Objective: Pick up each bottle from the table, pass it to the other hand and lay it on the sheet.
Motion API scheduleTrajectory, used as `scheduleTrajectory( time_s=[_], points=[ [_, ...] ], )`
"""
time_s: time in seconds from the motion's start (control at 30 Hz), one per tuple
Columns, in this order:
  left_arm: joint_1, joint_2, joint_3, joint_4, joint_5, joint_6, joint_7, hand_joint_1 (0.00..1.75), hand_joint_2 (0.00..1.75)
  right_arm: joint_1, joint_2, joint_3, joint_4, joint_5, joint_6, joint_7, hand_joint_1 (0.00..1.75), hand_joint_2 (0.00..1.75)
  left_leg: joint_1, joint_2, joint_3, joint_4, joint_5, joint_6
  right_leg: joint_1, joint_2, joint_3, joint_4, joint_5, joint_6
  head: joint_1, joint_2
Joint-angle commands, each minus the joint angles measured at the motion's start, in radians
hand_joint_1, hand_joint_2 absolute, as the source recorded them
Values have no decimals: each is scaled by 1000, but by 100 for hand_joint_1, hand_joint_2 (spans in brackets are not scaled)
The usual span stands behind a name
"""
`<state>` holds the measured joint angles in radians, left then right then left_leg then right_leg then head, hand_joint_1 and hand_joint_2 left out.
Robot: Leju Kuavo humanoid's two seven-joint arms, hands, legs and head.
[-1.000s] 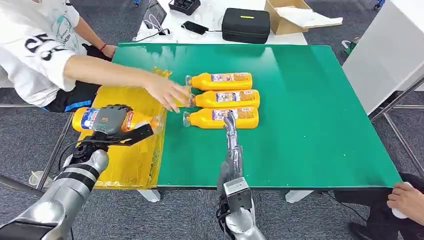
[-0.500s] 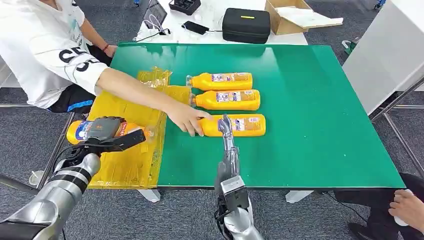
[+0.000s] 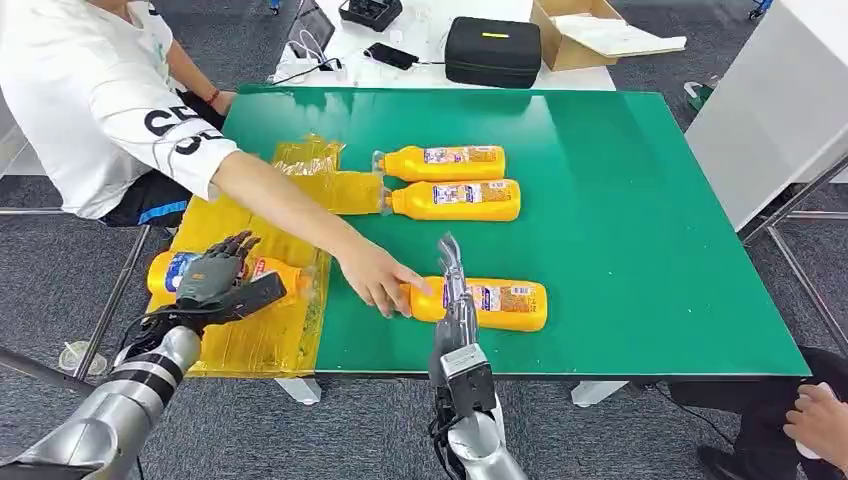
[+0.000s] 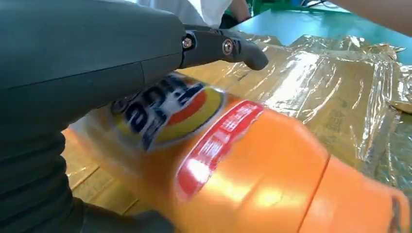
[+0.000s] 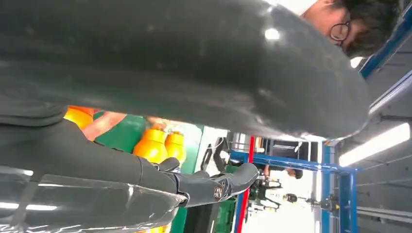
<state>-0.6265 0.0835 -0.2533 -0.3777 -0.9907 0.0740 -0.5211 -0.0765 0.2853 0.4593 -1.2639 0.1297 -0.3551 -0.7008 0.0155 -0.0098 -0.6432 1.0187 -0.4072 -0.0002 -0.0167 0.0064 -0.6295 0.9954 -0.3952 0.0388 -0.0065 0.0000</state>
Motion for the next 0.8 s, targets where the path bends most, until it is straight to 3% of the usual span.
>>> scheduleTrajectory(
  time_s=[0.03, 0.17, 0.27, 0.33, 0.4, 0.5, 0.67, 0.8],
  points=[
    [31, 1, 48, 18, 32, -45, -18, 0, 175, -39, -1, -31, 93, -16, 0, 3, 0, 0, 0, 4, 6, -1, -2, 1, 1, 2, 6, -2, -1, -1, 0, 0],
    [43, 3, 119, 2, 140, -160, -92, 0, 175, -41, -2, -29, 105, -23, -2, 3, 0, 0, 0, 2, 4, -1, -1, 1, 0, 2, 3, -1, 0, -1, 0, 0],
    [44, 5, 120, 0, 141, -162, -93, 0, 175, -42, -2, -29, 105, -24, -2, 3, 0, 0, 0, 4, 7, -2, -2, 1, 1, 3, 6, -2, 0, -2, 0, 0],
    [56, 15, 166, -25, 234, -296, -151, 0, 175, -44, -3, -28, 107, -32, 0, 3, 0, 0, 0, 4, 7, -2, -2, 1, 0, 3, 6, -2, 0, -1, 0, 0],
    [65, 22, 179, -44, 269, -339, -177, 0, 175, -45, -3, -28, 106, -35, -1, 3, 0, 0, 0, 5, 8, -2, -2, 1, 1, 4, 7, -2, 0, -2, 0, 0],
    [167, 44, 146, -305, 566, -489, -177, 0, 175, -46, -14, -24, 98, -32, -15, 3, 0, 0, 0, 5, 7, -2, -1, 1, 0, 4, 6, -2, 0, -1, 0, 0],
    [199, -98, 291, -553, 892, -393, -177, 0, 175, -57, -32, -51, 116, 41, -57, 3, 0, 0, 0, -1, 5, 0, 0, 1, 1, -3, 5, -1, -1, -1, -1, 0],
    [189, -114, 303, -565, 898, -378, -176, 0, 175, -58, -39, -54, 115, 58, -63, 8, 0, 0, 1, -5, 4, 1, -1, 2, 2, -7, 5, -1, -2, -1, 0, 0]
  ],
)
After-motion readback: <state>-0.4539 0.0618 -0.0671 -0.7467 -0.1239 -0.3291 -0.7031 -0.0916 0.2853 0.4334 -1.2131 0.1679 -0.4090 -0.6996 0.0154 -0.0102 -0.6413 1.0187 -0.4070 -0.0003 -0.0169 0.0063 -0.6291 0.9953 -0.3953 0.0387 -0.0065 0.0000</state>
